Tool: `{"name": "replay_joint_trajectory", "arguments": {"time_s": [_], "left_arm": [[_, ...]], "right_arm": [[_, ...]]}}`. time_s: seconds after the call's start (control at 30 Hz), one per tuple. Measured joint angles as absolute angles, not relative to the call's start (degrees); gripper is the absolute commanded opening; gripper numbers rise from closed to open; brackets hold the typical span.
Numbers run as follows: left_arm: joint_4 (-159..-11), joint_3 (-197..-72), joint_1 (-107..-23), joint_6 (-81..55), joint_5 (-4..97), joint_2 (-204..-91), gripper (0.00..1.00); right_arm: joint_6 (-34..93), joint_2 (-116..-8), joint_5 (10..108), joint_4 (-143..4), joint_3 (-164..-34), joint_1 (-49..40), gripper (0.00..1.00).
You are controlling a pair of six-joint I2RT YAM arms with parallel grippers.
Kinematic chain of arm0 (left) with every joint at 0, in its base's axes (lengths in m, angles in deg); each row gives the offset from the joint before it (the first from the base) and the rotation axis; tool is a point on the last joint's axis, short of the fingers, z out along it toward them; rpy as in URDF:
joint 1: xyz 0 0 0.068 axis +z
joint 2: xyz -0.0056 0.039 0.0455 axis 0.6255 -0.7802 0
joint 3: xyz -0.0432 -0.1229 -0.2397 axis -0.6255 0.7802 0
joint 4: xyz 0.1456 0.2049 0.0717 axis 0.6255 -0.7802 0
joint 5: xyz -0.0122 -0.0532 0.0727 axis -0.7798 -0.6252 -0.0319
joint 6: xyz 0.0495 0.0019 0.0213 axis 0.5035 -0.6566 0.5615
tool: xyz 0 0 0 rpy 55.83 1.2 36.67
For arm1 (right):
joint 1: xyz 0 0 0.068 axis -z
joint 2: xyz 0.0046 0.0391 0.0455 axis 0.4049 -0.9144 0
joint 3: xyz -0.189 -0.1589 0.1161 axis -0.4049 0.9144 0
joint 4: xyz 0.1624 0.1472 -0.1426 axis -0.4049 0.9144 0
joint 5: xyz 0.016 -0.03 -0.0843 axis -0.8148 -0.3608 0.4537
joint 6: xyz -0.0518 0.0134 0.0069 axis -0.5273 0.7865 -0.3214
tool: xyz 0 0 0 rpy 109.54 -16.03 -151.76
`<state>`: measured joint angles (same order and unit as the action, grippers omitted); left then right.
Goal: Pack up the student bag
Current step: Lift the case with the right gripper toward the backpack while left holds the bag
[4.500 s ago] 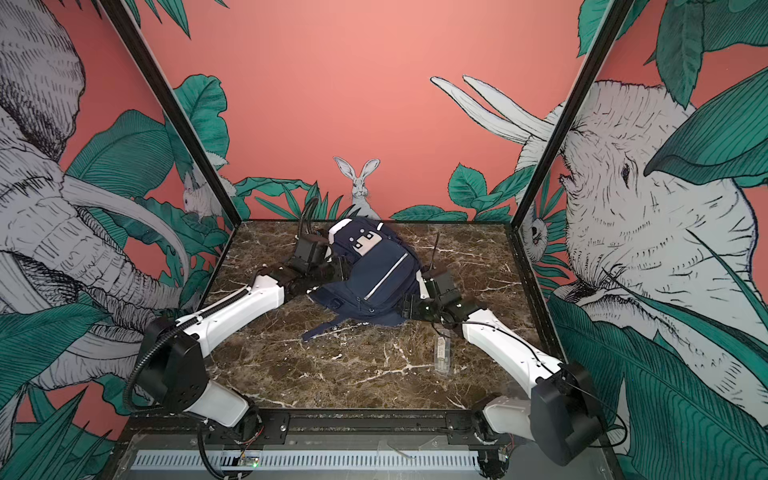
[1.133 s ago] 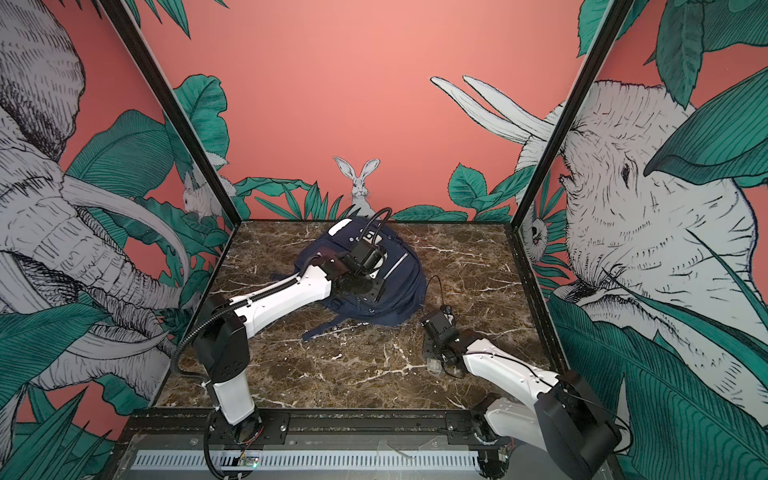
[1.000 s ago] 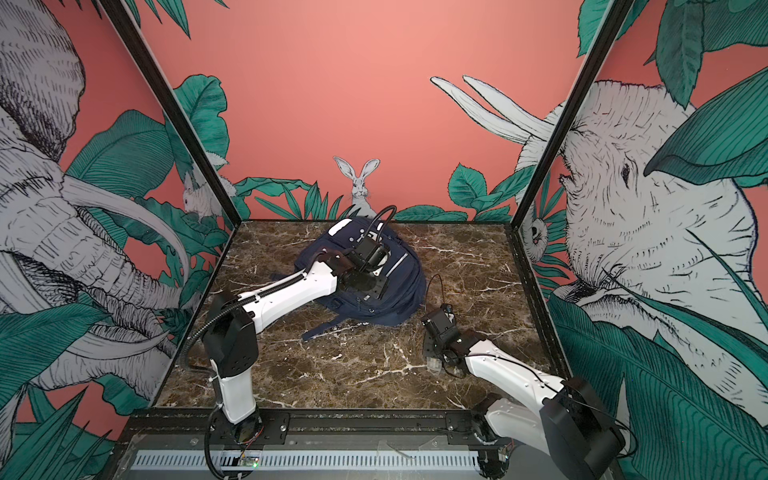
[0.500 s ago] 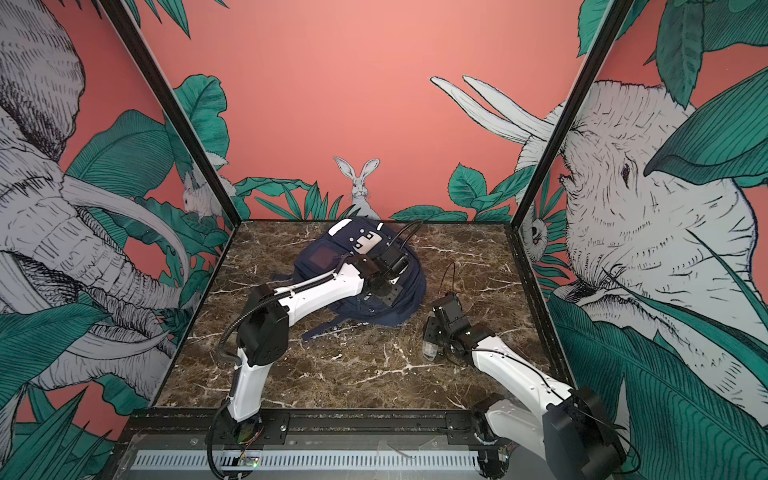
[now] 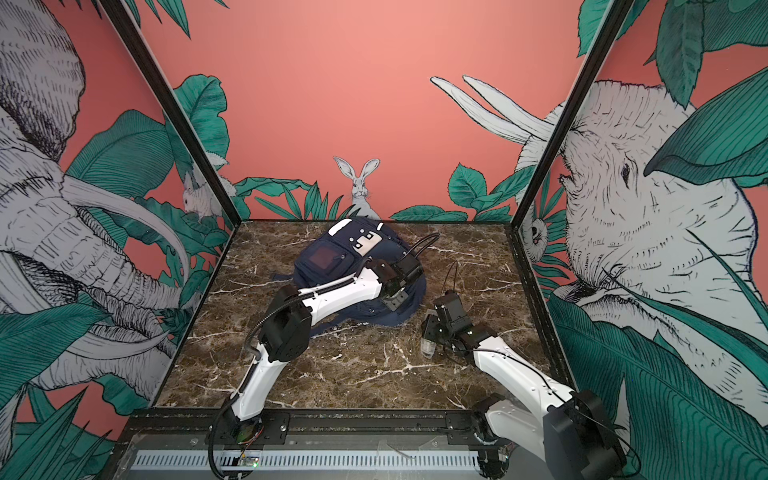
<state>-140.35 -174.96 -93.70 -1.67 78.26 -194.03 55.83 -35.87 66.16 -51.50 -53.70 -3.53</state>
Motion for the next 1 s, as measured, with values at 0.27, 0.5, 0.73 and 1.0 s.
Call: {"name": "replay_joint_trajectory", "arguments": {"time_s": [0.27, 0.5, 0.73, 1.0], "left_arm": [[-141.9, -176.1, -93.9, -0.7, 79.5, -194.4, 0.00], [-141.9, -176.0, -93.0, -0.9, 77.4, -193.8, 0.00], [-142.2, -175.9, -90.2, -1.3, 72.4, -187.4, 0.00], [-141.6, -175.0, -86.6, -2.1, 68.2, -180.0, 0.00]], "right_arm": [[55.8, -35.9, 65.4, -51.7, -53.7, -3.5, 0.20], [55.9, -37.2, 63.8, -53.1, -54.4, -3.5, 0.19], [56.6, -40.0, 60.4, -58.2, -58.0, -3.5, 0.19], [59.5, -44.7, 55.9, -65.6, -60.4, -3.5, 0.18]]}}
